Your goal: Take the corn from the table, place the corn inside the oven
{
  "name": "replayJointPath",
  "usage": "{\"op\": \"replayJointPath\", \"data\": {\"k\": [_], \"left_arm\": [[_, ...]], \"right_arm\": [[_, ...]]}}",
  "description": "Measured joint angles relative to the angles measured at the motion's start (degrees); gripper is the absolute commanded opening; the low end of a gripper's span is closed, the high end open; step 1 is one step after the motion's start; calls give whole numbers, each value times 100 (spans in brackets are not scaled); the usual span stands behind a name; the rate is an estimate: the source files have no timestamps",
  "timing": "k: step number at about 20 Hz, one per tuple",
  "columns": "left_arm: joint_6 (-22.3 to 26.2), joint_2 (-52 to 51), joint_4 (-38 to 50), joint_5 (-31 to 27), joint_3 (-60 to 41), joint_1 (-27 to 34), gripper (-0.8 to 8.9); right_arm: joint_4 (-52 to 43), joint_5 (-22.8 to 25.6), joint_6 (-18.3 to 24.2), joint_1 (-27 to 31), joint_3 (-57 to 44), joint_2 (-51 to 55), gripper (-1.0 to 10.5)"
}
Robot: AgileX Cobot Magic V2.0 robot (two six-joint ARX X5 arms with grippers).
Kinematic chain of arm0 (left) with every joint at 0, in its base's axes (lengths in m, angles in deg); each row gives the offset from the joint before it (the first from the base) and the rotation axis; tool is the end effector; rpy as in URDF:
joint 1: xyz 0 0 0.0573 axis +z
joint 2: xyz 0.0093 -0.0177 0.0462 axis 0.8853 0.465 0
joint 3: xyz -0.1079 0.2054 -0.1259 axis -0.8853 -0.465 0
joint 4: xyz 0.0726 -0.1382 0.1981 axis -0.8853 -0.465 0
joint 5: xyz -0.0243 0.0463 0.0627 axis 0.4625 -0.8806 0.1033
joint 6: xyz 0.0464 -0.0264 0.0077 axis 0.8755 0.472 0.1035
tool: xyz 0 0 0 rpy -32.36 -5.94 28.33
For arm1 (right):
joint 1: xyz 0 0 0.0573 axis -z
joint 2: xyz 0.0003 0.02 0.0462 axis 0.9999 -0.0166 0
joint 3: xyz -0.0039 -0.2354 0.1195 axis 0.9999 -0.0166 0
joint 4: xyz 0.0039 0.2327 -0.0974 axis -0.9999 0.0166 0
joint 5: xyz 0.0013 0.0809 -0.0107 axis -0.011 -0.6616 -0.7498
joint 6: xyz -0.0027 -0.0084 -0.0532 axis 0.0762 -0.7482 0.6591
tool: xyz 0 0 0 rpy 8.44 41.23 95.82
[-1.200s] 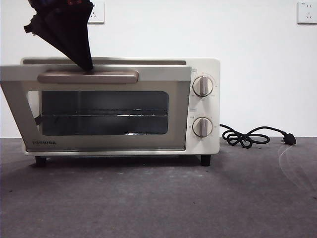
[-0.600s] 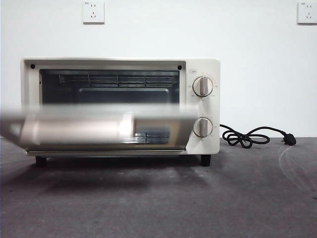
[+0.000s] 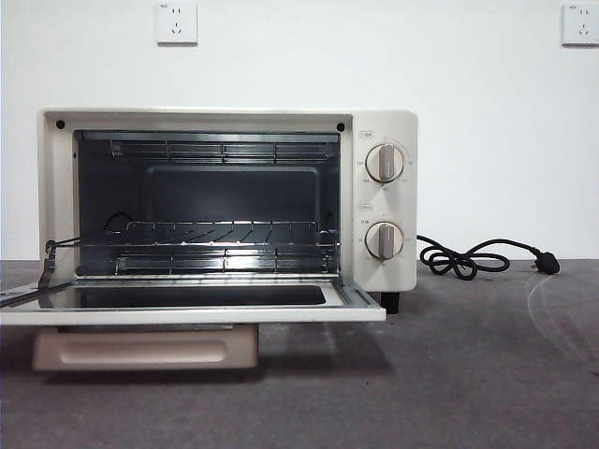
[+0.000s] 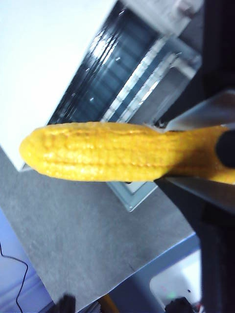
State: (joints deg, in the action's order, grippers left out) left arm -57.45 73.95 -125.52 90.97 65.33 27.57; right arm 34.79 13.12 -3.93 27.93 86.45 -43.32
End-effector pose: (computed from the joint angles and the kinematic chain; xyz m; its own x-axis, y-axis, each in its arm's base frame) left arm 0.0759 -0.0568 0.4045 0.5723 -0.5436 -0.6140 0.6942 0.7197 0.0098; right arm 0.1233 0.2152 0.3874 0.5231 0.6589 -0.5406 -0.7666 0.6409 0.0395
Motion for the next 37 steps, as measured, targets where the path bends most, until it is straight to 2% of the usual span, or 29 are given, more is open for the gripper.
{"op": "replayJointPath", "data": {"k": [7,12,15,19,24,27,32,37], "left_arm": [[-98,-872,-380,-81,-20,-2,-6],[-267,-1453,-855,-870,-35,-2,-6],[-367,-1810,-859,-1001,-142,-2,-6],[-507,-2334,-859,-999,-227,-2,-6],[-669,-2769,-859,-999,-350,-2,-6],[-743,-2892,-861,-999,-358,-2,-6],[-820,-2920,-859,-997,-363,-2,-6],[-835,-2920,-859,-997,-365,-2,-6]], "right_arm": [[-872,-4,540,0,0,-791,-11],[-1622,-7,1060,0,0,-1342,-12],[-2050,46,1423,0,0,-1639,-12],[-2439,365,1963,2,0,-2063,-12],[-2686,1021,2892,79,0,-2653,-12],[-2872,1250,3377,188,0,-2959,-12],[-3036,1602,3965,463,0,-3327,-12],[-3047,1770,4356,726,0,-3471,-12]]}}
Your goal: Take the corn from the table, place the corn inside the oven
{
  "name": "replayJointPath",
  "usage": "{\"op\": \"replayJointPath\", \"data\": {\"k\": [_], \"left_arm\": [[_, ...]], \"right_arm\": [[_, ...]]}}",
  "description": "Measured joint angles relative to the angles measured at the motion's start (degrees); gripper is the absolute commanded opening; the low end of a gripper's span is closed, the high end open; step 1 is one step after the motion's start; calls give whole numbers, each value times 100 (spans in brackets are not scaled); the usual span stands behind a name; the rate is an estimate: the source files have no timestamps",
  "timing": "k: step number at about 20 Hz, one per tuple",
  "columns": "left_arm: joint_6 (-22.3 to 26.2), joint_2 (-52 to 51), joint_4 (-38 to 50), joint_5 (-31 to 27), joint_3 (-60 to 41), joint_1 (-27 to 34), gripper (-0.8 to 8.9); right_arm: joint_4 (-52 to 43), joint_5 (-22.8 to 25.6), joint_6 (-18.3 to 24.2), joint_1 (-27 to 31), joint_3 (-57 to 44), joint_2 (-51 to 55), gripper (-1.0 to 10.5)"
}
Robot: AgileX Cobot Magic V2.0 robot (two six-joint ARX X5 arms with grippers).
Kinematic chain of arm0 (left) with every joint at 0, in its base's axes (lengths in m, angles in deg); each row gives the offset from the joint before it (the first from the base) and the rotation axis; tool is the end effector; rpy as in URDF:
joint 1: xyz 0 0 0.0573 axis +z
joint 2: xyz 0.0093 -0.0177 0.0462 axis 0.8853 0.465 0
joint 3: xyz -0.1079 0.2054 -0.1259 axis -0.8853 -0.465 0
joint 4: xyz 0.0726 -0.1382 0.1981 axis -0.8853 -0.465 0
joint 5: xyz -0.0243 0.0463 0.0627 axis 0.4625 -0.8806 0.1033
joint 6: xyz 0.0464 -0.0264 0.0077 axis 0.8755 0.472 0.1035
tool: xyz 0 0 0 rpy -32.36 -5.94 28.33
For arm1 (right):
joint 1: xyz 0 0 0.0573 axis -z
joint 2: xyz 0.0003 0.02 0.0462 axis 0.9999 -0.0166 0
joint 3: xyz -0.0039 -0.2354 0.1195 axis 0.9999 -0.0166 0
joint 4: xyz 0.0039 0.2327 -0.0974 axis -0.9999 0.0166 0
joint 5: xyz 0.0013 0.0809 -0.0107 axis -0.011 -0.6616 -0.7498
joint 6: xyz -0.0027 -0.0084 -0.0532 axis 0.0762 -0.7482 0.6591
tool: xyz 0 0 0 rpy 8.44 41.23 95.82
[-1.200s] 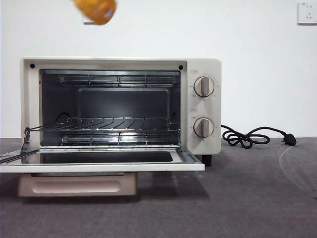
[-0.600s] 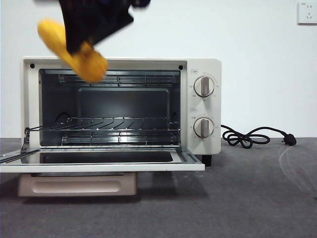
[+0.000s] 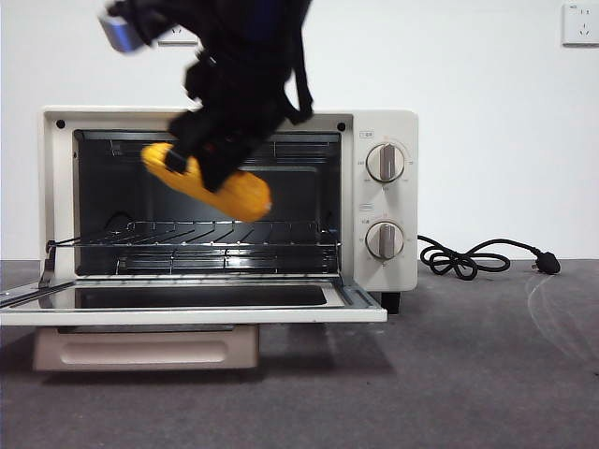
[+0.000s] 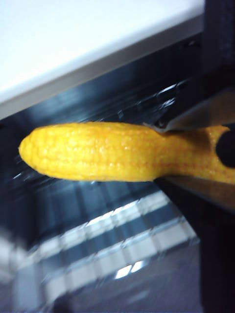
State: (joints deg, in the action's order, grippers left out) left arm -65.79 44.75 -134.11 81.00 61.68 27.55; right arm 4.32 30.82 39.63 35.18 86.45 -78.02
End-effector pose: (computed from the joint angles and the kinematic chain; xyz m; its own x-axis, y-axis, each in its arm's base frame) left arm -0.0416 0.0307 0.3774 0.7949 -0.4870 -0.3619 0.5168 0.8559 -0.0165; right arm 0.2502 0.3215 0.2395 0.7731 0.3226 -0.5462 -0.6341 0.3726 -0.6775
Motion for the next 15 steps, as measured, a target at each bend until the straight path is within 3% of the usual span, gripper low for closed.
{"op": "replayJointPath", "data": {"k": [11,15], "left_arm": [[-2,0,0,-2,-205,0,-6],[-2,0,0,-2,-378,0,-6]], "right_arm": [[-127,57,468,262,2,-7,19],[-125,-109,487,262,0,-7,240]]}}
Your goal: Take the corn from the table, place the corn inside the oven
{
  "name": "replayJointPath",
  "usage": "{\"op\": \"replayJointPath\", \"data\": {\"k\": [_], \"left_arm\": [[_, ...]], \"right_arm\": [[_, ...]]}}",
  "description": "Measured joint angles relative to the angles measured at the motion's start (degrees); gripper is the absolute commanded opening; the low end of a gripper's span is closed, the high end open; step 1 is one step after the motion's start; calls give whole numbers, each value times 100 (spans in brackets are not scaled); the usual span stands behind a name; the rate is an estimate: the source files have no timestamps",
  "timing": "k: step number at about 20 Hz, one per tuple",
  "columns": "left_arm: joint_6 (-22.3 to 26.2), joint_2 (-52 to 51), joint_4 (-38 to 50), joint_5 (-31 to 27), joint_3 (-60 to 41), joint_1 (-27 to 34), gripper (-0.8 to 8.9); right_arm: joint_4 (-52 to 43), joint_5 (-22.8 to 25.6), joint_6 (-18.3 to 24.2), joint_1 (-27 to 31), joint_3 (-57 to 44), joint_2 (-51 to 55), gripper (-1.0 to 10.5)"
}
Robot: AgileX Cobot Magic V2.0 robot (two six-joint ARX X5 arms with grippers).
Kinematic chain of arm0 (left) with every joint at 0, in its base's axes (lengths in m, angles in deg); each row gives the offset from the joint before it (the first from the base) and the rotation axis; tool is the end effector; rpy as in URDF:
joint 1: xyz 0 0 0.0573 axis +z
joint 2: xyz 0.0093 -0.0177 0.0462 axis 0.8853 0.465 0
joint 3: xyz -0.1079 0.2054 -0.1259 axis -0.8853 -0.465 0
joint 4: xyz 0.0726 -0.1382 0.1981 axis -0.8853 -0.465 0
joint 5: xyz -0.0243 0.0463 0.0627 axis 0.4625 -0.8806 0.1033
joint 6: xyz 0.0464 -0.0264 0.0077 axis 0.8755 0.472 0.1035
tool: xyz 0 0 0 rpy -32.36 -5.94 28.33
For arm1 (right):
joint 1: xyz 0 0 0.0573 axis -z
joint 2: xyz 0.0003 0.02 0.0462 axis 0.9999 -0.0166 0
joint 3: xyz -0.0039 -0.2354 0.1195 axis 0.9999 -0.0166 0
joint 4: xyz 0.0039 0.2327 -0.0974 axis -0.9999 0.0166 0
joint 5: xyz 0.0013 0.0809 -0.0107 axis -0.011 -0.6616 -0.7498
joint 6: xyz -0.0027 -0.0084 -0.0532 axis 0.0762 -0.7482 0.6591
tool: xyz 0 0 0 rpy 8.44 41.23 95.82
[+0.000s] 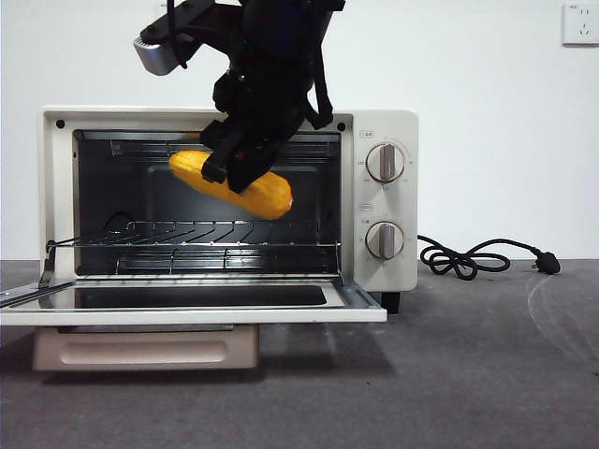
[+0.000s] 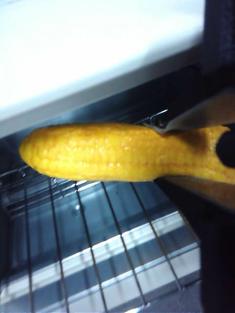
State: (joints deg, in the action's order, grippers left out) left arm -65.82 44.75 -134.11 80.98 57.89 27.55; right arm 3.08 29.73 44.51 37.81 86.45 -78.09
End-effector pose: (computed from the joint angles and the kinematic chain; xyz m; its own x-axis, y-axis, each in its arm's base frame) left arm -0.0310 0.0234 0.3649 0.7738 -0.4719 -0.4226 0.5156 0.8567 -0.0126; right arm 0.2653 0.3112 0.2405 0.7846 0.3112 -0.5362 -0.6185 0.3329 -0.7118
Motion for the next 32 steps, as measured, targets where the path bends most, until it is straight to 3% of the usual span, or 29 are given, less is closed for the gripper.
{"op": "replayJointPath", "data": {"k": [14,25,32], "left_arm": [[2,0,-2,0,-131,0,-6],[2,0,39,-15,-131,0,-6],[9,11,413,-680,-131,-74,-6]], "right_arm": [[127,-57,-9,-13,2,-4,319],[367,162,-380,-363,2,-4,316],[610,229,-826,-962,2,0,312]]}}
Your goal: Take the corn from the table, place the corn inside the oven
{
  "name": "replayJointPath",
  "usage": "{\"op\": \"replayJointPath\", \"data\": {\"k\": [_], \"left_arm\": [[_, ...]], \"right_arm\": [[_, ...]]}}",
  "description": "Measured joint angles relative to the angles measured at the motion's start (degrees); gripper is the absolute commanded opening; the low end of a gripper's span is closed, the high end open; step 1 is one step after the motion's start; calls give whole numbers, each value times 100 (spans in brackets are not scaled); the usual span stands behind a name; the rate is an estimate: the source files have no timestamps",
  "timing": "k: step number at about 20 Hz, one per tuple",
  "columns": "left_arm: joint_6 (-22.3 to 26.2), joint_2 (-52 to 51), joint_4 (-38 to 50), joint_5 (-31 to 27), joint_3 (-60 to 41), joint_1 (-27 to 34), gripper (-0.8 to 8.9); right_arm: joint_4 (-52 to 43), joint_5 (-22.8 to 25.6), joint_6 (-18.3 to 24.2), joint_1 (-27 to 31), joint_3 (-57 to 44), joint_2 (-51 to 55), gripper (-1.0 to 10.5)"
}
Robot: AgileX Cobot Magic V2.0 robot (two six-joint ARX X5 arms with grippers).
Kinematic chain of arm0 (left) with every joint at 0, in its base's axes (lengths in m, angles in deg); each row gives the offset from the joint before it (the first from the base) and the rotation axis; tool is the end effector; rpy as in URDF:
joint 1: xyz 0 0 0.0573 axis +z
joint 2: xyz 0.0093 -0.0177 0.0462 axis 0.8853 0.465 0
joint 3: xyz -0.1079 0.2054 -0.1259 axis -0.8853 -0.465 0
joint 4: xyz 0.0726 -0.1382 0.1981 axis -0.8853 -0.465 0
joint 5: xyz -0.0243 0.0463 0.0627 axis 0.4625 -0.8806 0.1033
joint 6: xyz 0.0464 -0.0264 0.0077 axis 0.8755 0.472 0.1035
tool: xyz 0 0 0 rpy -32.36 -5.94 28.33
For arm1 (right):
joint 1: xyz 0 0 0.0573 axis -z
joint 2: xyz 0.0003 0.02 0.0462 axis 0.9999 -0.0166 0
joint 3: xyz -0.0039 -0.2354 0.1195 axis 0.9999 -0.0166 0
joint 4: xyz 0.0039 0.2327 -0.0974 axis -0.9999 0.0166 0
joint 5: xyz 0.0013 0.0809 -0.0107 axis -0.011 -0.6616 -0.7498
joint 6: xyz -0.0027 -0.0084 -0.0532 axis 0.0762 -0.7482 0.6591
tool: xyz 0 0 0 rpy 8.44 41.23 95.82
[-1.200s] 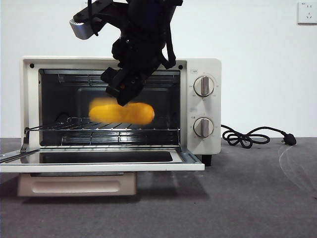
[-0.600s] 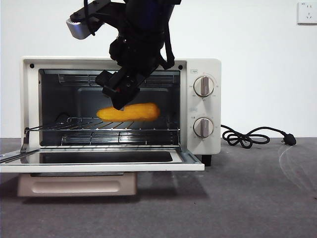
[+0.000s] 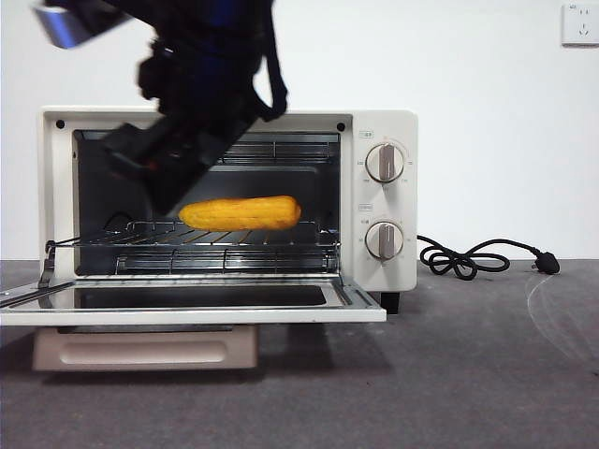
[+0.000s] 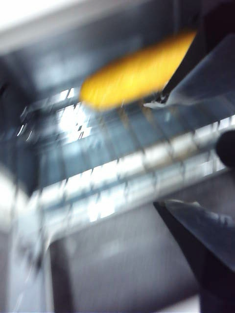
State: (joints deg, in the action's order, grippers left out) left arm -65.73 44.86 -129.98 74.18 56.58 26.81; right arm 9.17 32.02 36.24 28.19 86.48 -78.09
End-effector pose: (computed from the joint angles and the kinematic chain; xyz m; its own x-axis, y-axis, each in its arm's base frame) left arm -0.0228 0.0224 0.3670 0.8414 -0.3897 -0.3743 0.4312 0.9017 0.0306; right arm 0.2073 0.3449 0.2333 0.7172 0.3562 -0.5990 -0.6950 0.3015 -0.6528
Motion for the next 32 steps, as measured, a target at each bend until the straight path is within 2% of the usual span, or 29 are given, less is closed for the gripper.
{"op": "replayJointPath", "data": {"k": [6,11,16,23,27,32], "left_arm": [[184,229,667,-131,-2,-328,-6],[431,809,935,-717,-2,-699,-6],[721,1519,1106,-955,-4,-968,-6],[1106,2371,1705,-949,-7,-916,-8],[1209,2793,1770,-544,-7,-623,-9],[1357,3235,1792,822,-120,278,-9]], "right_arm": [[411,101,-496,-575,0,306,295],[1113,103,-1027,-953,0,789,80],[2050,61,-1552,-1119,0,1292,53],[3233,-608,-2498,-1147,0,2162,-9],[3515,-750,-2833,-1150,0,2697,-9],[3735,-748,-3139,-1137,0,3456,-9]]}}
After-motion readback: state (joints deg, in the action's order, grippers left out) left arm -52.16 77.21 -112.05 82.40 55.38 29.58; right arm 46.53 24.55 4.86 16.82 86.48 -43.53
